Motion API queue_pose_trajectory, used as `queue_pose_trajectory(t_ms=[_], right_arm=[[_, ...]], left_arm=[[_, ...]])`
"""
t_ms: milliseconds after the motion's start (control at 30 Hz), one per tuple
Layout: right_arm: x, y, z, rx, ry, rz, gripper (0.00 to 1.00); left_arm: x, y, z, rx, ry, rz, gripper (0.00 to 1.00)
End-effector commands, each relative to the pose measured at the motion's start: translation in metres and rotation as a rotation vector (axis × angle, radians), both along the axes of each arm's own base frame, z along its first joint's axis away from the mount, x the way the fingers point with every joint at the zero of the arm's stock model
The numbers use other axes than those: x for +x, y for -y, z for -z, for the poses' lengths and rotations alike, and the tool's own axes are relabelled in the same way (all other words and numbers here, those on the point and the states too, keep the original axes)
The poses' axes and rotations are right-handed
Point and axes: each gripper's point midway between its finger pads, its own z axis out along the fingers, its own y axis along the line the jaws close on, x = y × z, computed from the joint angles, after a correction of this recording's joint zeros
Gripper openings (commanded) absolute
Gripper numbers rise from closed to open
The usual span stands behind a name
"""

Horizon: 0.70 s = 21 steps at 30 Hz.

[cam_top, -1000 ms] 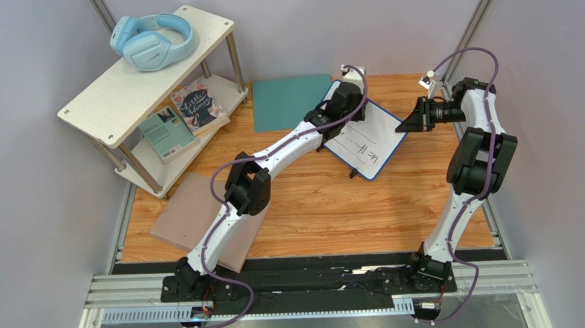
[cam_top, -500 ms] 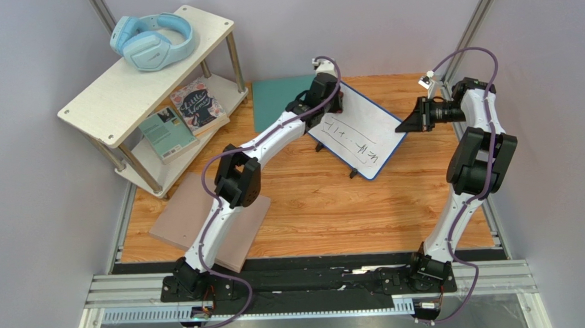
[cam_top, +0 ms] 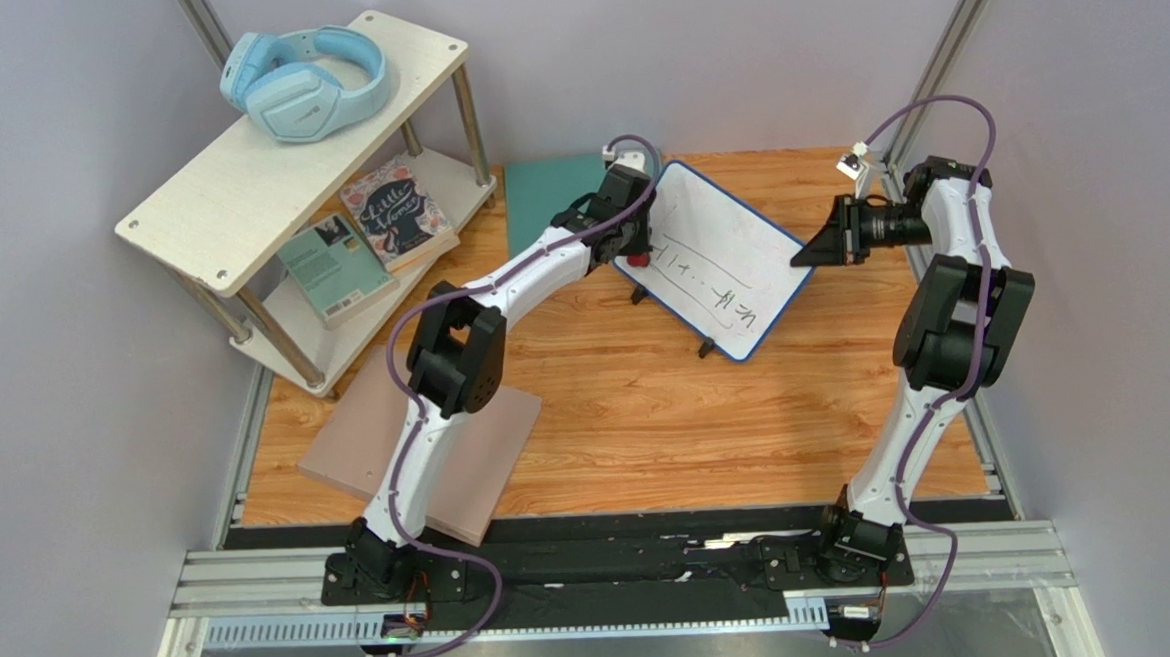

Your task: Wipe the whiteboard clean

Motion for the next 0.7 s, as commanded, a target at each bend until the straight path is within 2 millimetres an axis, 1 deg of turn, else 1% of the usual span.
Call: queue_pose_trajectory(t_ms=[0, 33, 100, 133, 200, 267, 300, 333, 400, 500, 600, 667], right_arm=[[-0.001, 0.001, 0.016, -0.124, 0.074, -0.092, 0.00], [-0.001, 0.001, 0.016, -0.124, 0.074, -0.092, 0.00], [-0.002, 0.001, 0.016, -0.124, 0.073, -0.092, 0.00], [-0.002, 0.001, 0.017, -0.124, 0.071, -0.092, 0.00], [-0.003, 0.000, 0.017, -0.127, 0.073, -0.095, 0.00], [-0.003, 0.001, 0.018, -0.134, 0.070, -0.094, 0.00], [-0.003, 0.001, 0.017, -0.134, 0.070, -0.094, 0.00], [-0.004, 0.001, 0.017, -0.137, 0.074, -0.096, 0.00], [-0.003, 0.002, 0.017, -0.135, 0.070, -0.093, 0.00], [-0.002, 0.001, 0.016, -0.130, 0.064, -0.086, 0.00], [-0.002, 0.001, 0.014, -0.126, 0.061, -0.081, 0.00], [0.000, 0.002, 0.012, -0.136, 0.066, -0.080, 0.00]], left_arm=[[-0.044, 0.031, 0.006, 0.093, 0.033, 0.177, 0.00], [-0.054, 0.043, 0.005, 0.117, 0.063, 0.228, 0.00], [-0.059, 0.055, 0.000, 0.114, 0.123, 0.269, 0.00], [-0.067, 0.066, -0.003, 0.107, 0.145, 0.293, 0.00], [-0.070, 0.076, -0.008, 0.080, 0.178, 0.313, 0.00], [-0.076, 0.087, -0.009, 0.082, 0.198, 0.359, 0.00], [-0.078, 0.093, -0.014, 0.087, 0.218, 0.402, 0.00], [-0.081, 0.097, -0.014, 0.085, 0.225, 0.435, 0.00], [-0.090, 0.108, -0.020, 0.082, 0.259, 0.518, 0.00], [-0.099, 0.116, -0.024, 0.094, 0.295, 0.587, 0.00], [-0.106, 0.123, -0.031, 0.070, 0.332, 0.643, 0.00], [-0.099, 0.119, -0.033, 0.076, 0.340, 0.601, 0.00]])
